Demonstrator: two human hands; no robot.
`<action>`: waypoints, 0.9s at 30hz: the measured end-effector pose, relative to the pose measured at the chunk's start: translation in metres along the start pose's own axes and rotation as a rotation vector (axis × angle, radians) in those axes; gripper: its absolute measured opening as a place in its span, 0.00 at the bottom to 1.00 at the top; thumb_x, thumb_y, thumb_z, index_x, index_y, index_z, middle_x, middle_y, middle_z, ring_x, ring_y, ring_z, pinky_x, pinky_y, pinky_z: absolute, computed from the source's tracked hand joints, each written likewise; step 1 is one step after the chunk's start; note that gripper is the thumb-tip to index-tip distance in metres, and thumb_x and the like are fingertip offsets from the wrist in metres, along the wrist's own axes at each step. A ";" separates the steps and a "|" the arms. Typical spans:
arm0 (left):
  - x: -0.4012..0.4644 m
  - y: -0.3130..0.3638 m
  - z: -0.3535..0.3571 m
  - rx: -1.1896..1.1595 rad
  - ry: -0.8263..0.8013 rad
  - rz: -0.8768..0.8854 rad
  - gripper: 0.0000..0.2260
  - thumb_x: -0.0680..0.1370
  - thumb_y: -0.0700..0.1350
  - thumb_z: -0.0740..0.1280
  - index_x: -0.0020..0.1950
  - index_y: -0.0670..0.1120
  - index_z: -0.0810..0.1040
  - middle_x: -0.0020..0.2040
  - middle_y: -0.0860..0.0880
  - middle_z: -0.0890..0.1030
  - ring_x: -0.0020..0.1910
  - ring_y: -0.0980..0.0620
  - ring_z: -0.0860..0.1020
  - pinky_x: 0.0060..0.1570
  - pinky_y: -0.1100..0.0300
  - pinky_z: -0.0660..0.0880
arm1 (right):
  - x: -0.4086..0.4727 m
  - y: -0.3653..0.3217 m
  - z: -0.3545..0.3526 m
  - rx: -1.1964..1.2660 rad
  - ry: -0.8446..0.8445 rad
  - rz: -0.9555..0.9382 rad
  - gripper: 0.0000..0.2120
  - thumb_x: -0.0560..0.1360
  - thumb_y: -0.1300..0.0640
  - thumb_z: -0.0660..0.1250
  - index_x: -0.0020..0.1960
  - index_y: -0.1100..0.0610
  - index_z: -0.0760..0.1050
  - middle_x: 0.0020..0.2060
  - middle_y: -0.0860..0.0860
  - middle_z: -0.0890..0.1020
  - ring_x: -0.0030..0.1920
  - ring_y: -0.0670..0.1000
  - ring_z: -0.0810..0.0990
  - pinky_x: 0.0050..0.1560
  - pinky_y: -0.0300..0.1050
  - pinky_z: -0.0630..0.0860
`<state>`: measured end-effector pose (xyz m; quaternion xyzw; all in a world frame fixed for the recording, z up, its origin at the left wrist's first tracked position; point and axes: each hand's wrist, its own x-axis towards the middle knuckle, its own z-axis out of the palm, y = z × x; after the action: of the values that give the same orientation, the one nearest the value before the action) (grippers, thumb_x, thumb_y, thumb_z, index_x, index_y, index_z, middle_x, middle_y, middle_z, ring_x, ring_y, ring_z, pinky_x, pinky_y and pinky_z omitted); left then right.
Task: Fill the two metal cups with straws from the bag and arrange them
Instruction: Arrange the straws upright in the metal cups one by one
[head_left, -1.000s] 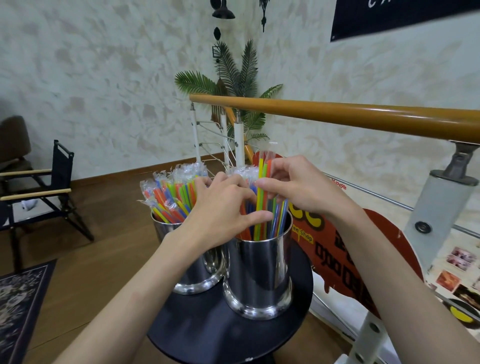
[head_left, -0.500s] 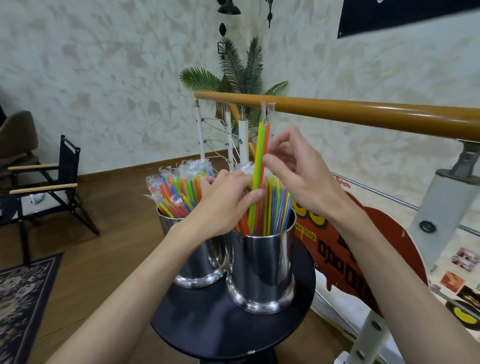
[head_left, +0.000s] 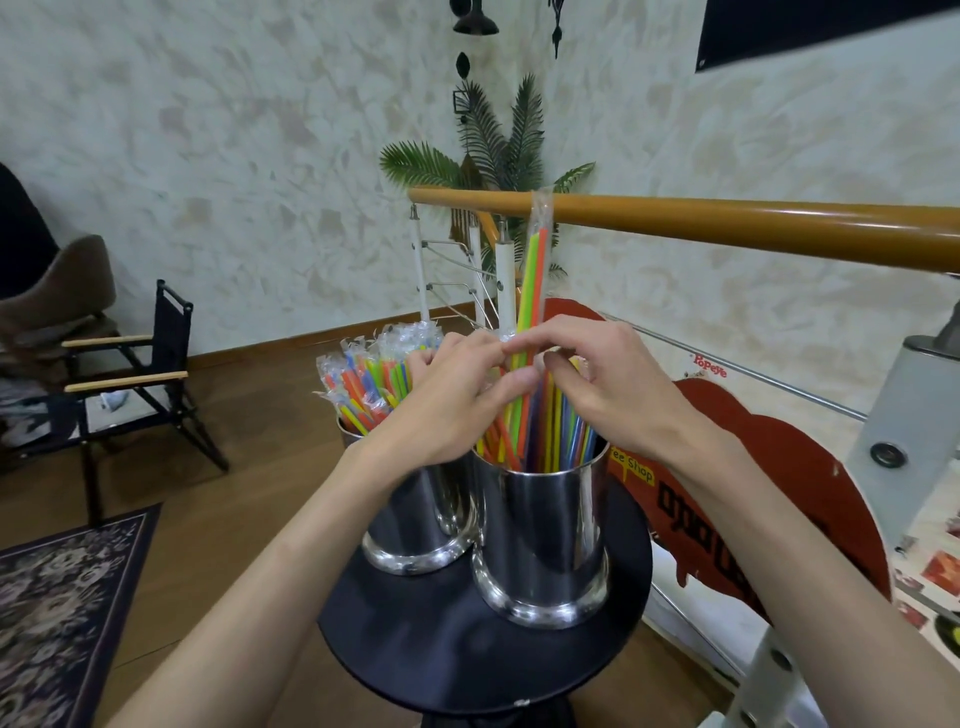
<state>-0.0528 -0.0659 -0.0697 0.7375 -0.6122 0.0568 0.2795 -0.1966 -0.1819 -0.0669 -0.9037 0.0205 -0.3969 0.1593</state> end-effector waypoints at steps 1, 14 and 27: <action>-0.001 -0.001 -0.002 -0.021 -0.012 0.007 0.22 0.80 0.62 0.54 0.55 0.47 0.79 0.49 0.56 0.72 0.56 0.53 0.68 0.58 0.50 0.59 | 0.000 0.002 0.001 -0.002 0.033 -0.005 0.18 0.77 0.72 0.63 0.61 0.58 0.82 0.54 0.45 0.83 0.54 0.34 0.78 0.57 0.26 0.70; 0.000 -0.016 -0.004 0.004 0.140 0.163 0.16 0.85 0.44 0.58 0.72 0.50 0.72 0.62 0.53 0.77 0.63 0.54 0.73 0.65 0.49 0.69 | 0.003 0.008 -0.023 -0.016 0.410 0.083 0.09 0.76 0.62 0.74 0.55 0.58 0.84 0.46 0.48 0.85 0.43 0.39 0.81 0.48 0.31 0.76; 0.000 -0.012 0.000 0.049 0.166 0.181 0.20 0.84 0.52 0.55 0.75 0.49 0.70 0.63 0.51 0.77 0.63 0.52 0.73 0.64 0.47 0.70 | 0.007 -0.020 -0.033 0.241 0.324 0.202 0.06 0.75 0.52 0.76 0.48 0.55 0.86 0.41 0.55 0.84 0.39 0.50 0.82 0.43 0.54 0.80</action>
<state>-0.0413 -0.0645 -0.0742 0.6787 -0.6493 0.1578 0.3048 -0.2176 -0.1729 -0.0352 -0.7960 0.0888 -0.5183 0.2996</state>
